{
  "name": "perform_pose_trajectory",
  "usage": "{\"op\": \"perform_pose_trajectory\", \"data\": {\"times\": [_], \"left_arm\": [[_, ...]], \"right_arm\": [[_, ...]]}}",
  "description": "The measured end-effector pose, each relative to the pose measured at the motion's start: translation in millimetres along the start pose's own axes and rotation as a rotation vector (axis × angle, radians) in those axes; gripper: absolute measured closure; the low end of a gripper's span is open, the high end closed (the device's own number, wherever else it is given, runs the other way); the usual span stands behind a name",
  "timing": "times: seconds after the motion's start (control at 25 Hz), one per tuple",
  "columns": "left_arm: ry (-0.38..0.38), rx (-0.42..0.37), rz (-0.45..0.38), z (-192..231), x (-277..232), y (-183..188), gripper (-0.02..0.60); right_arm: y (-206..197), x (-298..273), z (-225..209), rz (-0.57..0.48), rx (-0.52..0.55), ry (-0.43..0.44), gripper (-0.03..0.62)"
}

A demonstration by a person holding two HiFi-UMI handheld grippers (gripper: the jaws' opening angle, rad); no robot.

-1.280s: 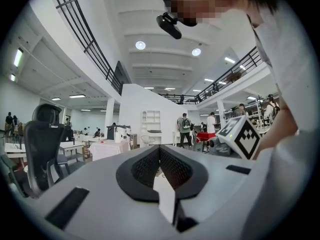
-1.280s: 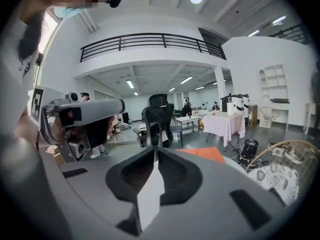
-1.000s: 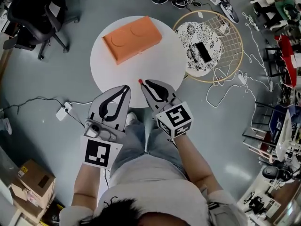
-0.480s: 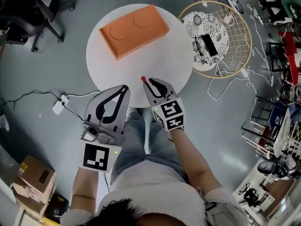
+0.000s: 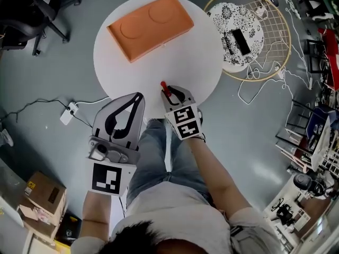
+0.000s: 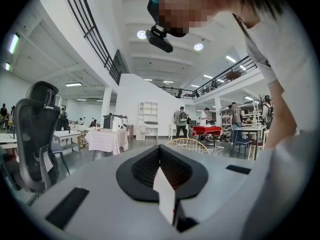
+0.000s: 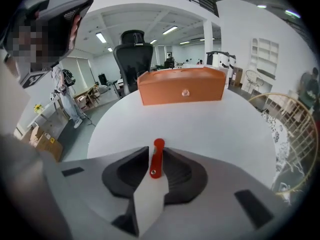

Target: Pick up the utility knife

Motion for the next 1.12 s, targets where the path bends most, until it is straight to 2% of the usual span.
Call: {"op": "perform_pose_trajectory", "data": {"times": [0.16,0.52,0.84,1.12], "left_arm": [[0.005,0.004,0.006,2,1,-3,0.571],[0.023,0.005,0.013,2,3,-6,0.571],[0.031,-0.004,0.012,-2,9,-2,0.571],[0.038,-0.022,-0.009,-24,10,11,0.571]], "right_arm": [[1,0,3,0.011,0.070,-0.041,0.511],[3,-1,4,0.022,0.071,-0.083,0.534],[6,13,10,-0.034,0.023,-0.027,0.539],[24,61,17,-0.168,0.012,0.060,0.539]]}}
Point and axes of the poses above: the fingertips, and each gripper's own axes: x backward along the fingers, z to its left, y out of its top, the point moved 10 cm from there along x, backward along the fingers, and after that the axes turned 12 degrees about -x, right-handed, at the moved point
